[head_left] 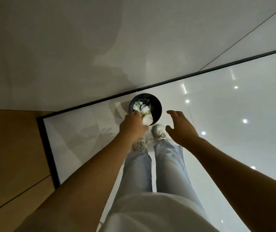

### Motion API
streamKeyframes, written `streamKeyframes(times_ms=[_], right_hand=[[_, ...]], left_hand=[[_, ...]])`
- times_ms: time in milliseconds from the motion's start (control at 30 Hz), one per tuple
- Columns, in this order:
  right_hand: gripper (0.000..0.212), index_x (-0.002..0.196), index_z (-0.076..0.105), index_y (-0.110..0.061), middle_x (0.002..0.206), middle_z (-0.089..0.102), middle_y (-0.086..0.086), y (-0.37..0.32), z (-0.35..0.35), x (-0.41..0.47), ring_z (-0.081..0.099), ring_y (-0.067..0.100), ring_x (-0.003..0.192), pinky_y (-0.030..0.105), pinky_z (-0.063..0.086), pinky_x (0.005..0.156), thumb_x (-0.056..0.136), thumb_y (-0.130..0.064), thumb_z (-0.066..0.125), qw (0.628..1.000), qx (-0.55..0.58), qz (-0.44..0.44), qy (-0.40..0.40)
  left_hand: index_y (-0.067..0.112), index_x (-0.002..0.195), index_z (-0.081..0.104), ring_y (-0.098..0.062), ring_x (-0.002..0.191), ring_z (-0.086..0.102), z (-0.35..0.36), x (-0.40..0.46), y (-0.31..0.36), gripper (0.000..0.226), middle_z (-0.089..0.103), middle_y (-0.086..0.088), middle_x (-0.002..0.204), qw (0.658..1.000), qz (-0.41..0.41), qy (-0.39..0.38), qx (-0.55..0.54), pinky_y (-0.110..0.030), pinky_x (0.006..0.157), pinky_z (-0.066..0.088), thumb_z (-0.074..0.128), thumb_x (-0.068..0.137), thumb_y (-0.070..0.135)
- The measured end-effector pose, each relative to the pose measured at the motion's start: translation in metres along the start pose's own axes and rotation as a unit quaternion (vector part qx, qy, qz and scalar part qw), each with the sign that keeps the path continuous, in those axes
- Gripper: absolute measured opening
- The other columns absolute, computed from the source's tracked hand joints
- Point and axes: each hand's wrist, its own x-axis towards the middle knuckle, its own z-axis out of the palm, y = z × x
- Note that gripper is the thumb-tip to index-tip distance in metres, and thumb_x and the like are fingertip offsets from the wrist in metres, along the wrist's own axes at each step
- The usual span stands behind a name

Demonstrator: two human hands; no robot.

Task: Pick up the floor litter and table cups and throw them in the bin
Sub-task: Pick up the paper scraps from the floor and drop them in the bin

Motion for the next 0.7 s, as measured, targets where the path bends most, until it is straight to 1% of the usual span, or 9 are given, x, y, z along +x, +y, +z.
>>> streamKeyframes(times_ms=[67,133,200,267,400,533,600,700], right_hand=[[0.059,0.146,0.031,-0.020,0.149,0.034,0.010,0.004,0.004,0.001,0.054,0.030,0.117,0.037,0.047,0.092,0.093,-0.022,0.056,1.000,0.019,0.017,0.009],[0.060,0.146,0.031,-0.021,0.149,0.034,0.010,0.006,0.006,-0.001,0.055,0.030,0.115,0.035,0.047,0.090,0.092,-0.021,0.056,0.999,0.035,0.030,0.014],[0.060,0.147,0.030,-0.020,0.150,0.033,0.011,0.008,0.005,-0.008,0.056,0.030,0.113,0.036,0.048,0.091,0.093,-0.022,0.057,0.998,0.045,0.047,0.019],[0.060,0.147,0.030,-0.020,0.150,0.033,0.010,0.011,0.003,-0.018,0.058,0.029,0.109,0.035,0.048,0.089,0.093,-0.023,0.056,0.996,0.060,0.065,0.025],[0.057,0.146,0.030,-0.021,0.149,0.033,0.008,0.022,-0.010,-0.046,0.058,0.026,0.106,0.036,0.050,0.087,0.094,-0.024,0.053,0.991,0.089,0.093,0.043],[0.054,0.145,0.033,-0.021,0.146,0.036,0.006,0.042,-0.028,-0.087,0.051,0.026,0.118,0.038,0.050,0.089,0.094,-0.023,0.052,0.985,0.102,0.119,0.075],[0.055,0.145,0.033,-0.021,0.147,0.035,0.005,0.057,-0.035,-0.113,0.044,0.026,0.126,0.039,0.048,0.093,0.094,-0.022,0.051,0.981,0.097,0.136,0.094],[0.055,0.145,0.032,-0.021,0.148,0.035,0.005,0.085,-0.043,-0.162,0.041,0.027,0.127,0.040,0.046,0.096,0.093,-0.021,0.050,0.972,0.096,0.167,0.131]], left_hand=[[0.007,0.138,0.034,-0.032,0.122,0.046,0.004,0.019,0.008,0.075,0.046,-0.015,0.135,1.000,-0.007,0.000,0.026,-0.040,0.091,0.044,0.066,0.082,0.046],[0.007,0.140,0.032,-0.033,0.126,0.042,0.005,0.028,0.012,0.076,0.040,-0.017,0.139,0.998,-0.014,0.007,0.057,-0.041,0.097,0.042,0.064,0.084,0.047],[0.007,0.136,0.038,-0.032,0.125,0.042,0.004,0.027,0.014,0.066,0.040,-0.017,0.138,0.996,0.000,0.018,0.084,-0.039,0.097,0.043,0.062,0.087,0.042],[0.006,0.131,0.043,-0.031,0.122,0.044,0.000,0.020,0.017,0.054,0.045,-0.016,0.134,0.994,0.035,0.021,0.101,-0.038,0.095,0.044,0.058,0.090,0.037],[0.007,0.130,0.044,-0.029,0.122,0.043,-0.008,-0.008,0.037,0.045,0.047,-0.014,0.133,0.983,0.126,-0.011,0.135,-0.038,0.095,0.043,0.050,0.094,0.033],[0.008,0.127,0.046,-0.027,0.120,0.044,-0.008,-0.043,0.080,0.039,0.049,-0.011,0.129,0.946,0.244,-0.018,0.213,-0.038,0.098,0.041,0.045,0.096,0.032],[0.009,0.125,0.048,-0.026,0.119,0.045,-0.003,-0.060,0.106,0.037,0.050,-0.010,0.127,0.917,0.298,-0.014,0.264,-0.038,0.100,0.039,0.043,0.096,0.032],[0.010,0.126,0.049,-0.025,0.120,0.045,0.012,-0.091,0.150,0.037,0.050,-0.009,0.127,0.874,0.367,-0.014,0.319,-0.036,0.103,0.035,0.042,0.096,0.031]])
